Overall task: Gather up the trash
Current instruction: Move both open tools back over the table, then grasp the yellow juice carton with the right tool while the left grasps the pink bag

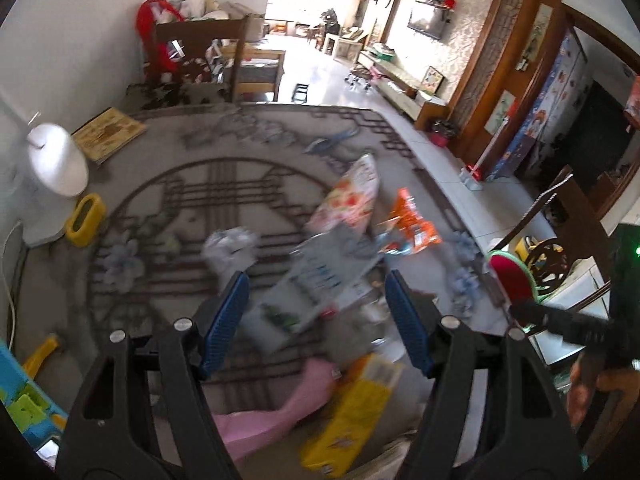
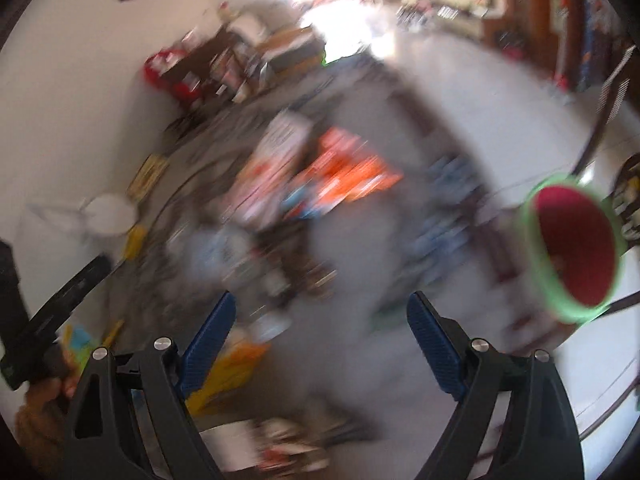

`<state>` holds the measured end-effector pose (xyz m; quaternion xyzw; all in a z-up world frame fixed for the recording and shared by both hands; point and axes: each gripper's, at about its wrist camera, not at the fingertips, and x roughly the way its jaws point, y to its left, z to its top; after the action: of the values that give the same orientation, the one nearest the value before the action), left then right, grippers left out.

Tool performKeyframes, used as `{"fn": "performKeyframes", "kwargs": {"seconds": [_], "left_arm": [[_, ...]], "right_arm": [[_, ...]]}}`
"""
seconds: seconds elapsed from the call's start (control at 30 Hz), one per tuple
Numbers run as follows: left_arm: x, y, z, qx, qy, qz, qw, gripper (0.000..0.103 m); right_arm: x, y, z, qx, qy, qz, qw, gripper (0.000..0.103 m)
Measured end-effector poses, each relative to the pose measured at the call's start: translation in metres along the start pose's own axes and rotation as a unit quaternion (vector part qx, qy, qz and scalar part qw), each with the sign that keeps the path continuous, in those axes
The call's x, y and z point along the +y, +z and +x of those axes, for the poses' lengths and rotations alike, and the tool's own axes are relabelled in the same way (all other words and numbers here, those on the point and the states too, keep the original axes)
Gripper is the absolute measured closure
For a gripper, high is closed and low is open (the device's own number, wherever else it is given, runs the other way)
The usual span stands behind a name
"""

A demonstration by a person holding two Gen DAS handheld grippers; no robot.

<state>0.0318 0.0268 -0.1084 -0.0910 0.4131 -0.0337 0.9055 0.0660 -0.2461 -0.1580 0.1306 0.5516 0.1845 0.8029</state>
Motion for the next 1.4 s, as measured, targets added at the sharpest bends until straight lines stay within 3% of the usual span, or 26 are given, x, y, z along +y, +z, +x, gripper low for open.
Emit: {"fn": "performKeyframes", "kwargs": {"seconds": [0.1,0.27,0.47,0.53,0.6,0.67,0.73,0.9,1.03,1.1,1.17,1.27,1.4], "left_arm": [[0.020,-0.013,-0.002,0.007,0.014,-0.001,0.9999,0.035],[0.046,-0.035,-0.006,0.019,0.023,-0.009,0.9995,0.035],[0.074,-0.053,-0.014,0.029,0.030,-0.016,0.9990,0.035],[0.079,-0.056,-0.014,0.033,0.031,-0.014,0.9989,0.035],[0.081,-0.059,-0.014,0.038,0.028,-0.011,0.9988,0.035],[0.080,-0.063,-0.012,0.042,0.021,-0.005,0.9989,0.035],[0.076,-0.065,-0.008,0.048,0.007,0.008,0.9988,0.035],[0.052,-0.079,0.010,0.085,-0.040,0.075,0.9928,0.035],[0.039,-0.094,0.037,0.122,-0.045,0.100,0.9865,0.035],[0.039,-0.101,0.052,0.148,-0.049,0.094,0.9833,0.043],[0.039,-0.107,0.063,0.173,-0.058,0.081,0.9798,0.062],[0.037,-0.111,0.065,0.180,-0.067,0.076,0.9784,0.083],[0.029,-0.101,0.049,0.150,-0.067,0.080,0.9832,0.084]], "right_arm": [[0.036,-0.012,0.036,0.051,0.032,0.002,0.998,0.019],[0.071,-0.028,0.085,0.121,0.037,0.010,0.992,0.019],[0.088,-0.054,0.129,0.179,-0.001,0.001,0.984,0.020],[0.089,-0.058,0.138,0.184,-0.019,-0.009,0.983,0.030],[0.083,-0.061,0.142,0.187,-0.004,0.008,0.982,0.041],[0.077,-0.059,0.138,0.178,0.009,0.021,0.984,0.048],[0.076,-0.054,0.125,0.154,0.026,0.023,0.987,0.063],[0.076,-0.039,0.078,0.079,0.031,-0.001,0.996,0.066],[0.075,-0.032,0.054,0.044,0.032,-0.007,0.999,0.066],[0.075,-0.032,0.048,0.036,0.031,-0.003,0.999,0.066],[0.069,-0.031,0.042,0.033,0.032,0.005,0.999,0.066],[0.061,-0.031,0.033,0.028,0.036,0.015,0.999,0.066],[0.054,-0.031,0.020,0.013,0.035,0.019,0.999,0.066]]}}
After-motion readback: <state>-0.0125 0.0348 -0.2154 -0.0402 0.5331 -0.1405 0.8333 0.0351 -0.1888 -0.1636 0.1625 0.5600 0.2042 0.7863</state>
